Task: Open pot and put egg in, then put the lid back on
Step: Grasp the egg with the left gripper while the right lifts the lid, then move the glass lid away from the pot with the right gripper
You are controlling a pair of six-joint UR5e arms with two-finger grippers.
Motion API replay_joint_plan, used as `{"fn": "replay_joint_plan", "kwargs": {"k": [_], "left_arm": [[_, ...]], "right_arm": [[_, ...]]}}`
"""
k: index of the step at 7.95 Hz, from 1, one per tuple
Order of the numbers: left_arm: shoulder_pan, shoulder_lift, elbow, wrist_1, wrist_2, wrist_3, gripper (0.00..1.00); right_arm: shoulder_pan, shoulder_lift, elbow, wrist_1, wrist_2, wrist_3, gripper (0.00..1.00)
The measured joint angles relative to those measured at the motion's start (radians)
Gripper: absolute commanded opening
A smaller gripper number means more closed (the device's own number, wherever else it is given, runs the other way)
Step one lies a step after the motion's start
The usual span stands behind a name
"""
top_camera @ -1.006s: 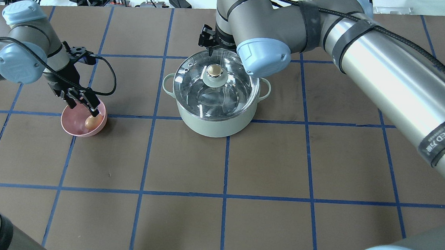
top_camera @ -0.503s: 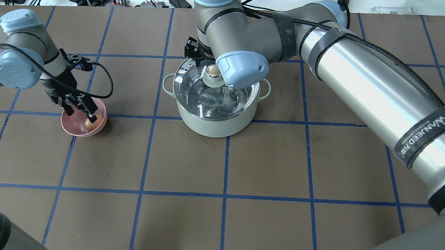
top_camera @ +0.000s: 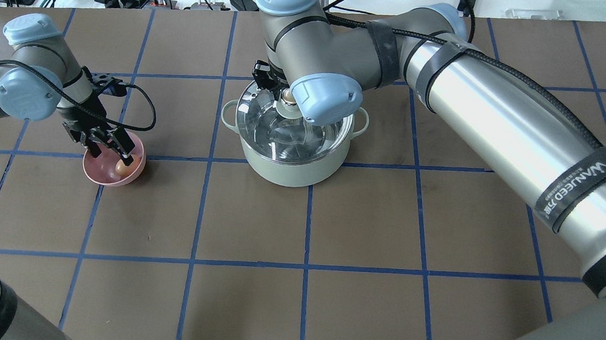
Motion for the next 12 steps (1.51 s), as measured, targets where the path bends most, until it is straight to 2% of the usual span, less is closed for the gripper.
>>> {"fn": "replay_joint_plan", "kwargs": {"k": [1, 5, 6, 8, 9, 10, 12], "left_arm": [[0.000, -0.004, 0.001, 0.001, 0.001, -0.022, 1.00], [-0.001, -0.018, 0.003, 0.003, 0.000, -0.065, 1.00], [-0.001, -0.020, 0.003, 0.003, 0.000, -0.069, 0.97], [-0.002, -0.023, 0.004, 0.003, 0.000, -0.071, 0.71], [-0.002, -0.023, 0.004, 0.003, 0.000, -0.071, 0.43], [-0.002, -0.023, 0.004, 0.003, 0.000, -0.071, 0.22], [-0.002, -0.023, 0.004, 0.003, -0.002, -0.070, 0.22]], "right_arm": [[0.000, -0.001, 0.001, 0.000, 0.002, -0.002, 0.00], [0.000, -0.020, 0.002, 0.026, 0.005, 0.002, 0.00], [-0.003, -0.035, 0.001, 0.052, 0.006, -0.005, 0.00], [-0.040, -0.072, -0.004, 0.107, 0.033, -0.067, 0.00], [-0.090, -0.105, -0.004, 0.154, 0.051, -0.135, 0.00], [-0.156, -0.141, -0.003, 0.208, 0.068, -0.224, 0.00], [-0.292, -0.196, -0.001, 0.287, 0.080, -0.414, 0.00]]}}
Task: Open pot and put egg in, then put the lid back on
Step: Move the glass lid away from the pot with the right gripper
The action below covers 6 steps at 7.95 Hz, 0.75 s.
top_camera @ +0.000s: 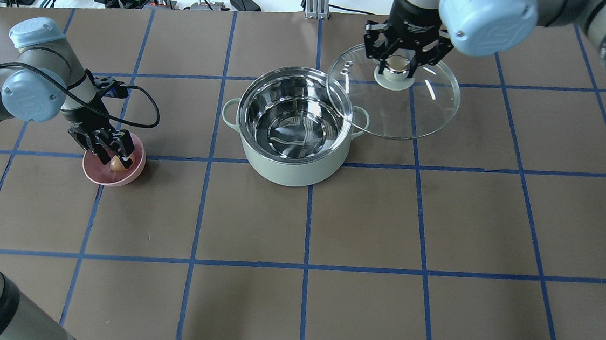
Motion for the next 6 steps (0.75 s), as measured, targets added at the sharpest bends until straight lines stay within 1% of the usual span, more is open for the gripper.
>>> {"fn": "replay_joint_plan", "kwargs": {"k": [1, 2, 3, 4, 5, 6], "left_arm": [[0.000, 0.000, 0.000, -0.001, -0.001, 0.000, 0.33], [0.001, 0.000, 0.001, -0.001, -0.002, 0.000, 0.35], [0.001, 0.000, 0.001, -0.003, -0.003, 0.000, 0.56], [0.000, 0.001, 0.002, -0.005, -0.003, 0.000, 0.58], [0.000, 0.002, 0.002, -0.005, -0.004, 0.001, 0.55], [0.000, 0.003, 0.002, -0.006, -0.006, 0.002, 0.32]], "right_arm": [[-0.063, -0.018, 0.003, 0.031, 0.001, -0.091, 0.00], [-0.126, -0.031, 0.006, 0.056, 0.000, -0.184, 0.00], [-0.190, -0.038, 0.010, 0.075, 0.000, -0.284, 0.00], [-0.255, -0.043, 0.019, 0.087, 0.001, -0.384, 0.00], [-0.298, -0.047, 0.027, 0.095, 0.002, -0.449, 0.00], [-0.322, -0.050, 0.031, 0.099, 0.001, -0.497, 0.00]]}}
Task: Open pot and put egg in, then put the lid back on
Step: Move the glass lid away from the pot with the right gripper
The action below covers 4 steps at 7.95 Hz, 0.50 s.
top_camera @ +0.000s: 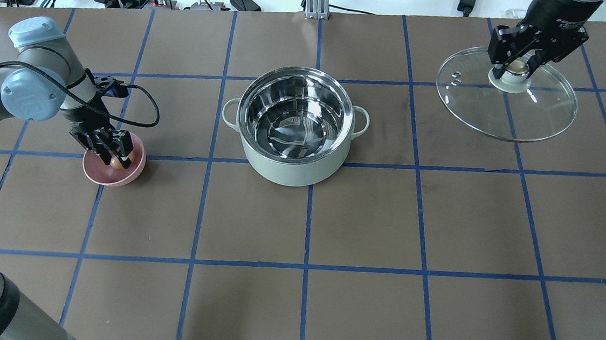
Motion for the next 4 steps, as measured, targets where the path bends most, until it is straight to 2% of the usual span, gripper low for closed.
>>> {"fn": "replay_joint_plan", "kwargs": {"k": [1, 2, 4], "left_arm": [[0.000, 0.000, 0.000, 0.000, -0.009, 0.002, 0.10], [0.000, 0.000, 0.000, 0.000, -0.018, 0.004, 0.01], [0.001, 0.001, 0.000, 0.001, -0.027, 0.007, 0.00]], "right_arm": [[-0.013, -0.001, 0.003, 0.003, -0.002, -0.025, 0.00], [-0.021, -0.001, 0.005, 0.007, -0.002, -0.036, 0.00], [-0.027, -0.002, 0.018, 0.005, -0.001, -0.061, 0.00]]}}
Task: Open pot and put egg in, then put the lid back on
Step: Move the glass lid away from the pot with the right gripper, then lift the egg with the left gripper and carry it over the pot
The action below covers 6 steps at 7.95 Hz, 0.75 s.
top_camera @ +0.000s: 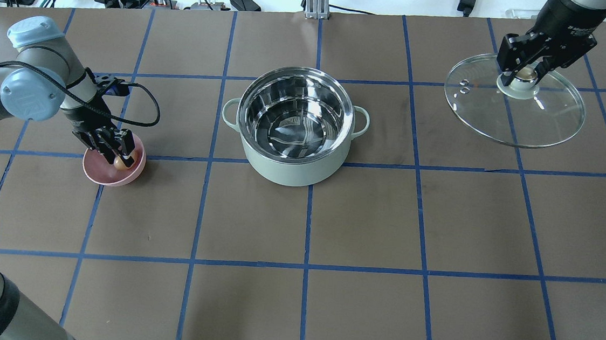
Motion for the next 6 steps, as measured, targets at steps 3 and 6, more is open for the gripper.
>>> {"fn": "replay_joint_plan", "kwargs": {"k": [3, 6], "left_arm": [[-0.001, 0.019, 0.003, -0.004, 0.003, 0.004, 0.00], [-0.011, 0.109, 0.005, -0.066, -0.008, -0.002, 0.00]], "right_arm": [[-0.009, 0.000, 0.009, -0.003, 0.002, -0.019, 0.00], [-0.011, 0.000, 0.010, -0.001, 0.001, -0.020, 0.00]]}}
